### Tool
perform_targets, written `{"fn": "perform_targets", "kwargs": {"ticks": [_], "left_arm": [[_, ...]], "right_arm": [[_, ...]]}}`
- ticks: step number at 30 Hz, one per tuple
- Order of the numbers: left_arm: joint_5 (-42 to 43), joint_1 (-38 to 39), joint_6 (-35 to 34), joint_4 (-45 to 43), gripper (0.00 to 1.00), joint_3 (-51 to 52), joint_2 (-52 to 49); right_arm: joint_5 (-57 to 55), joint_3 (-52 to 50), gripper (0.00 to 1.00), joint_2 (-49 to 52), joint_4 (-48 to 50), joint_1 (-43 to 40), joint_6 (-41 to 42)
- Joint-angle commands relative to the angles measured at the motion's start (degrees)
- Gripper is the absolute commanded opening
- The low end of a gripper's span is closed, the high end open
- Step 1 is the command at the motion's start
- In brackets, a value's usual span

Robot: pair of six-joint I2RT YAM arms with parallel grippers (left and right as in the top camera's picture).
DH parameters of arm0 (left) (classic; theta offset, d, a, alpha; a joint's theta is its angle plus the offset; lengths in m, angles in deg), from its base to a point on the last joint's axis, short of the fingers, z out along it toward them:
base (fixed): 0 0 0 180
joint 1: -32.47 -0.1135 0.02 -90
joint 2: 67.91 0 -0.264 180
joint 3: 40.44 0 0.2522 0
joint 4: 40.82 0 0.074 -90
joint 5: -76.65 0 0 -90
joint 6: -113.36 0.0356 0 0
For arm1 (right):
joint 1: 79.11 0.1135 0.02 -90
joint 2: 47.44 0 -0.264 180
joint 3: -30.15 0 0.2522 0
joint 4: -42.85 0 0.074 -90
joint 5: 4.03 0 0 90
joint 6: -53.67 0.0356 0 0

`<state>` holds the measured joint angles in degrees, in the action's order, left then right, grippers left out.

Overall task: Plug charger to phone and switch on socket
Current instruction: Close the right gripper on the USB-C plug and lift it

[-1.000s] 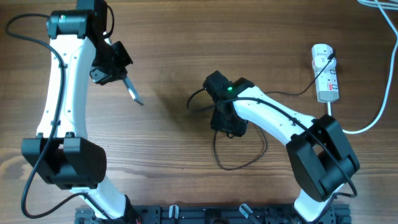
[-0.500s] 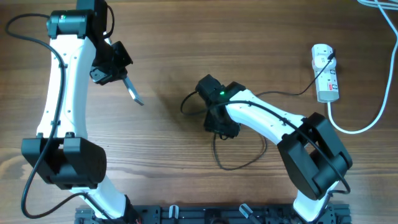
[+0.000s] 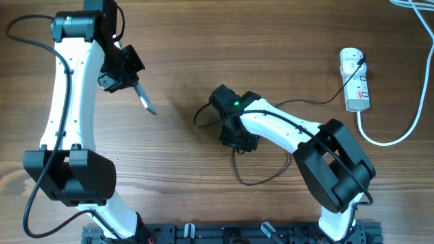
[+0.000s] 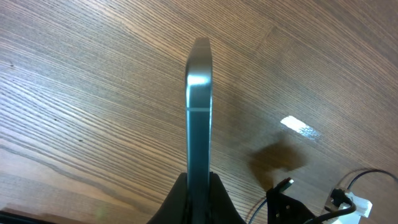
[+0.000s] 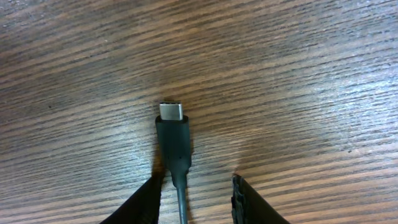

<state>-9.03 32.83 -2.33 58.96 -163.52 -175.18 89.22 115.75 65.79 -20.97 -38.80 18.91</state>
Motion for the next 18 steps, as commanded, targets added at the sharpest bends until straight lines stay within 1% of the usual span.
{"fn": "perform_targets", "kwargs": {"ticks": [1,7,18], "left_arm": [[-0.3,-0.3,-0.5,-0.2,0.04,0.0,0.2],[-0.3,-0.3,-0.5,-0.1,0.04,0.0,0.2],[-0.3,-0.3,-0.5,-0.1,0.04,0.0,0.2]], "right_arm": [[0.5,-1.1,0.33,3.8,0.4,0.3,0.3],[0.5,-1.1,0.22,3.8,0.8,0.3,0.2],[-2.0,-1.1,0.23,4.0,2.7,0.3,0.2]]}}
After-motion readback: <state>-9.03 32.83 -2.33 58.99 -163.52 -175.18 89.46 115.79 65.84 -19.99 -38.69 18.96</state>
